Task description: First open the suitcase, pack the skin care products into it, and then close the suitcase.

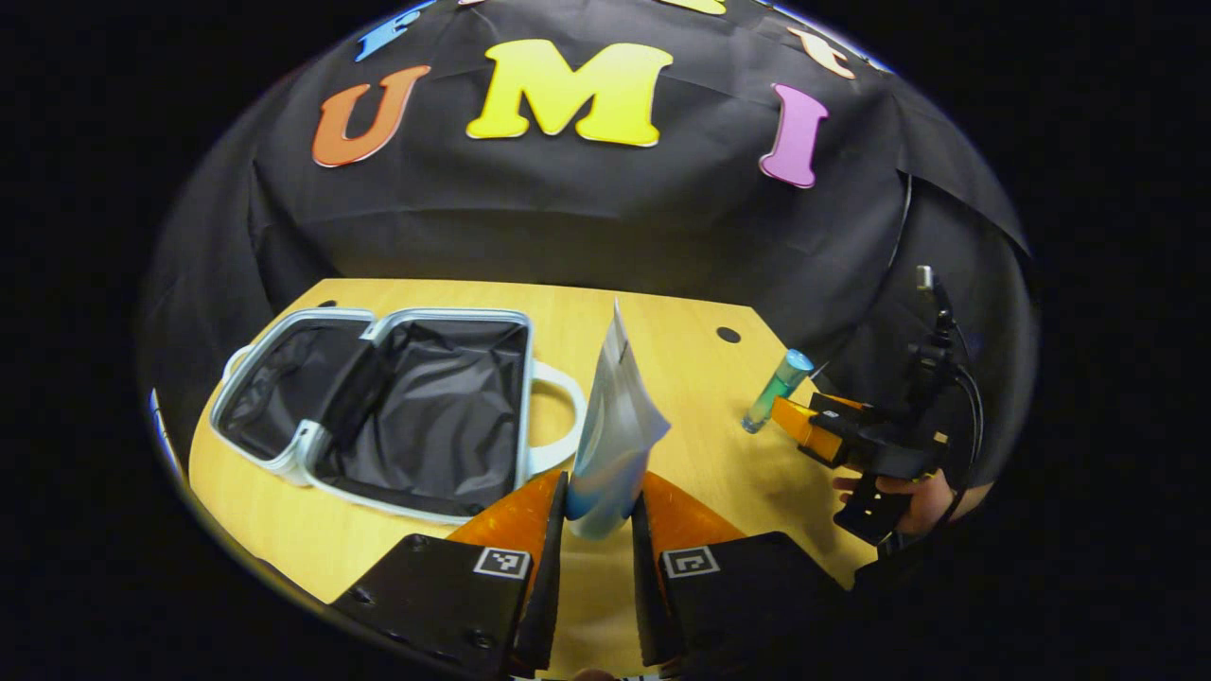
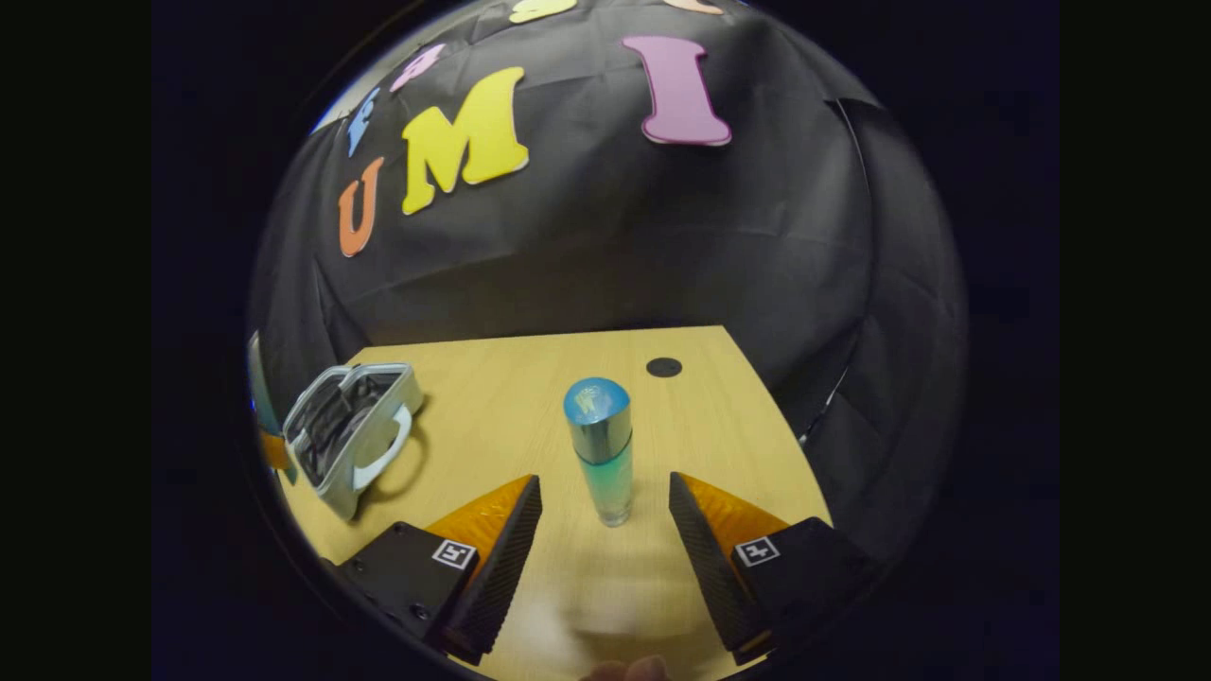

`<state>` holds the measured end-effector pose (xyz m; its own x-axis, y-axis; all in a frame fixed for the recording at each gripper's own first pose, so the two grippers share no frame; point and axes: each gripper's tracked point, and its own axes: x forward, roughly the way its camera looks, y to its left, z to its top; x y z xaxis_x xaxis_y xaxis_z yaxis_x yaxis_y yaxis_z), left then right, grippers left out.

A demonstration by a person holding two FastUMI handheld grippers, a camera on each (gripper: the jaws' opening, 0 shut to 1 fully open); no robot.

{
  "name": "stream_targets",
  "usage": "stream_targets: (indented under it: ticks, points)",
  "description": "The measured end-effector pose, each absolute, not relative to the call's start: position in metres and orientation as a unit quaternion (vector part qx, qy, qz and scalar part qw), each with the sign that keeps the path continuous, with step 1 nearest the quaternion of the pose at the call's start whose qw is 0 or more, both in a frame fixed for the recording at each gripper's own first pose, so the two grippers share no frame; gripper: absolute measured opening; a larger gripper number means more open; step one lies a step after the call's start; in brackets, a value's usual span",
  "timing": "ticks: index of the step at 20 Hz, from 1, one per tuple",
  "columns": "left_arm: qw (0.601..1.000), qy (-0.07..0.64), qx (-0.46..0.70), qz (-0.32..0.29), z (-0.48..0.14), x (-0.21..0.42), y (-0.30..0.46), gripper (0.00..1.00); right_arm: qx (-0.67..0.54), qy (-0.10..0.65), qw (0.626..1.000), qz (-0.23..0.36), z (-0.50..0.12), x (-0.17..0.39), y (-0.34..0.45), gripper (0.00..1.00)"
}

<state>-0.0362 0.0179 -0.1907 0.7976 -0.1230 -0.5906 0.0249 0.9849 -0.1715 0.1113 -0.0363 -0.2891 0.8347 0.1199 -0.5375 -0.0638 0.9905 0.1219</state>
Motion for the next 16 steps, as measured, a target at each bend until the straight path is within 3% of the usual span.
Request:
stream_targets:
  ticks: [4, 5, 7, 8, 9, 11, 16]
  points:
    - [0.945, 0.319, -0.075, 0.015, -0.186, -0.049, 0.073, 0.36, 0.061, 0.3, 0.951, 0.045, -0.31, 0.132, -0.028, 0.8]
    - [0.945, 0.318, -0.073, 0.025, -0.184, -0.05, 0.086, 0.37, 0.059, 0.301, 0.951, 0.041, -0.313, 0.137, -0.028, 0.76]
    - [0.944, 0.319, -0.074, 0.04, -0.184, -0.052, 0.106, 0.36, 0.054, 0.307, 0.949, 0.039, -0.318, 0.143, -0.027, 0.57]
    - [0.943, 0.321, -0.077, 0.044, -0.184, -0.054, 0.112, 0.37, 0.049, 0.31, 0.949, 0.035, -0.319, 0.144, -0.027, 0.58]
    - [0.941, 0.323, -0.084, 0.046, -0.184, -0.054, 0.118, 0.37, 0.044, 0.309, 0.949, 0.029, -0.318, 0.146, -0.029, 0.5]
    - [0.94, 0.328, -0.084, 0.043, -0.186, -0.05, 0.131, 0.37, 0.035, 0.316, 0.948, 0.03, -0.318, 0.146, -0.027, 0.4]
    - [0.928, 0.363, -0.083, -0.015, -0.198, -0.017, 0.166, 0.37, 0.048, 0.333, 0.941, 0.043, -0.294, 0.129, -0.018, 0.31]
